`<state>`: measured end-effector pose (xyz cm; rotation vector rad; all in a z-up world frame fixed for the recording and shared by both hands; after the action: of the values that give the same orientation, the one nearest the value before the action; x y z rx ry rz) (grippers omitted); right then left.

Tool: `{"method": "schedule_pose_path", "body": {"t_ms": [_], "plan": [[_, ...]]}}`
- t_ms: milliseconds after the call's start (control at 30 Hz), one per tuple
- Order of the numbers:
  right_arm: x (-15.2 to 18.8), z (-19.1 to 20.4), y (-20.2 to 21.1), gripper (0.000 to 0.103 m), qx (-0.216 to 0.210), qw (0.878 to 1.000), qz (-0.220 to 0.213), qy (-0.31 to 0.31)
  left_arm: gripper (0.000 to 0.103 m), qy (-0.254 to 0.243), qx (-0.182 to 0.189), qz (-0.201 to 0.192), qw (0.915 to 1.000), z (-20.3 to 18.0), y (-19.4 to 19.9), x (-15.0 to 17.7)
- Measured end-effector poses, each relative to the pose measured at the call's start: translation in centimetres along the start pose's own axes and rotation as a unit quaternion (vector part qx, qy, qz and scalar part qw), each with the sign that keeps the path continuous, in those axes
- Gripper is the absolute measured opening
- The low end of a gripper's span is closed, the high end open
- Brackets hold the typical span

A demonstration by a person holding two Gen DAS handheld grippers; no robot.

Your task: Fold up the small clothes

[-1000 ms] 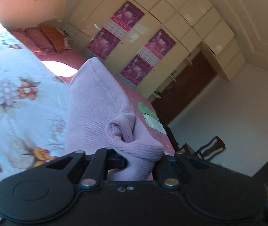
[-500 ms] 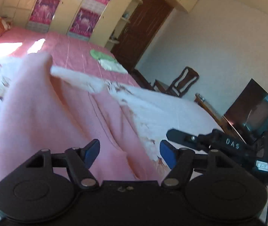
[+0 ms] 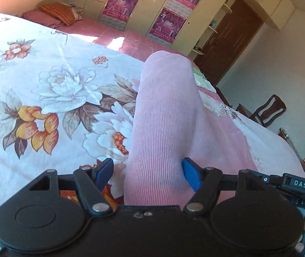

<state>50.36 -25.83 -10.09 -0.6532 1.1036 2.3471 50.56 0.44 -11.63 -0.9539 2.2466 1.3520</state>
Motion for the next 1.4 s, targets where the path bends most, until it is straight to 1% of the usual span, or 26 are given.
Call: {"method": "schedule_pose_path", "body": {"t_ms": [67,133,167,200,267,333,400,467,500,533,567,600,633,667,733,800,833,967,1000,1100,1133,1167,1200,1300,1367,1400], "plan": [[0.2,0.3,-0.8,0.039,-0.006,1.0,0.016,0.011,0.071,0.0,0.0,0.0,1.0,0.5,0.2,0.5],[0.3,0.8,-1.7,0.034,0.0,0.999,0.03,0.034,0.072,-0.004,0.0,0.002,1.0,0.4,0.3,0.4],[0.3,1.1,-1.9,0.016,0.006,0.998,0.033,0.048,0.071,-0.008,-0.002,0.003,1.0,0.2,0.3,0.2],[0.4,1.6,-1.9,0.012,0.011,0.997,0.033,0.064,0.071,-0.011,-0.004,0.0,0.9999,0.1,0.6,0.0],[0.7,3.6,-1.4,0.01,0.032,0.989,0.018,0.142,0.07,-0.024,-0.004,-0.026,0.9994,-0.3,1.2,-0.9],[0.7,5.9,0.1,0.01,0.059,0.975,-0.015,0.216,0.069,-0.03,-0.007,-0.038,0.9988,-0.4,1.0,-1.5],[0.4,7.3,2.7,0.01,0.073,0.965,-0.054,0.246,0.07,-0.035,-0.004,-0.029,0.9989,-0.7,0.5,-1.8],[0.5,7.7,5.2,0.01,0.097,0.956,-0.082,0.265,0.07,-0.049,0.004,-0.017,0.9986,-1.6,-0.4,-1.7],[0.8,7.1,5.8,0.01,0.109,0.955,-0.085,0.263,0.072,-0.059,0.0,-0.006,0.9982,-2.0,-0.9,-1.4],[1.2,5.7,5.4,0.01,0.13,0.955,-0.074,0.255,0.072,-0.067,-0.002,0.012,0.9977,-2.4,-1.7,-1.1],[1.7,4.0,4.6,0.01,0.143,0.959,-0.053,0.239,0.072,-0.068,-0.002,0.028,0.9973,-2.7,-2.5,-0.6],[2.2,2.2,3.6,0.01,0.142,0.967,-0.028,0.208,0.072,-0.065,-0.002,0.03,0.9974,-2.9,-3.0,-0.4],[2.7,0.4,2.7,0.01,0.13,0.977,-0.005,0.168,0.072,-0.067,-0.004,0.029,0.9973,-3.1,-3.1,-0.3],[3.0,-0.6,2.4,0.01,0.117,0.983,0.001,0.143,0.072,-0.071,-0.005,0.029,0.997,-3.2,-3.1,-0.2],[2.5,-1.5,3.6,0.011,0.097,0.99,-0.016,0.1,0.072,-0.079,-0.006,0.028,0.9965,-3.3,-2.8,-0.5],[1.7,-1.5,4.9,0.021,0.094,0.991,-0.053,0.081,0.07,-0.086,0.0,0.011,0.9962,-3.4,-2.0,-1.1],[1.1,-1.4,5.5,0.022,0.096,0.99,-0.069,0.082,0.07,-0.087,0.002,0.003,0.9962,-3.3,-1.8,-1.4],[-1.2,-3.0,4.1,0.022,0.092,0.993,-0.066,0.04,0.07,-0.076,-0.01,0.003,0.997,-2.5,-2.7,-2.8],[-1.7,-3.2,3.7,0.022,0.096,0.993,-0.065,0.036,0.072,-0.07,-0.01,0.004,0.9975,-2.2,-3.1,-3.0],[-2.4,-3.3,3.0,0.022,0.094,0.993,-0.057,0.043,0.073,-0.059,-0.006,0.018,0.9981,-1.6,-4.2,-2.8],[-2.6,-2.9,3.0,0.018,0.098,0.992,-0.06,0.058,0.073,-0.058,-0.004,0.019,0.9981,-1.5,-4.4,-2.7],[-2.4,-2.8,3.1,0.007,0.104,0.99,-0.063,0.074,0.073,-0.057,-0.002,0.019,0.9982,-1.5,-4.5,-2.7],[-2.5,-2.7,3.4,0.007,0.108,0.988,-0.069,0.083,0.073,-0.055,0.0,0.019,0.9983,-1.6,-4.5,-2.8],[-2.8,-2.5,5.0,0.005,0.115,0.984,-0.092,0.103,0.07,-0.069,0.038,0.022,0.9967,-2.7,-4.7,-2.7],[-3.1,-2.3,5.6,0.005,0.107,0.983,-0.096,0.11,0.072,-0.08,0.03,0.027,0.996,-3.3,-5.4,-2.3],[-3.4,-2.5,5.2,0.005,0.112,0.983,-0.091,0.116,0.072,-0.084,0.026,0.029,0.9957,-3.6,-5.7,-2.2]]}}
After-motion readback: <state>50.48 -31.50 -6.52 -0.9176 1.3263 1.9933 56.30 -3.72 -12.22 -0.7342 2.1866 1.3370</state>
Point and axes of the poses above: each gripper's, at about its wrist camera, not at the fingertips, and y roughly against the way its jaws point, z to its left, x to its underside, the point moved 5 cm from there along -y, roughly the way its jaws point, and after that the axes turned 4 degrees about y, right-handed, at the moved point
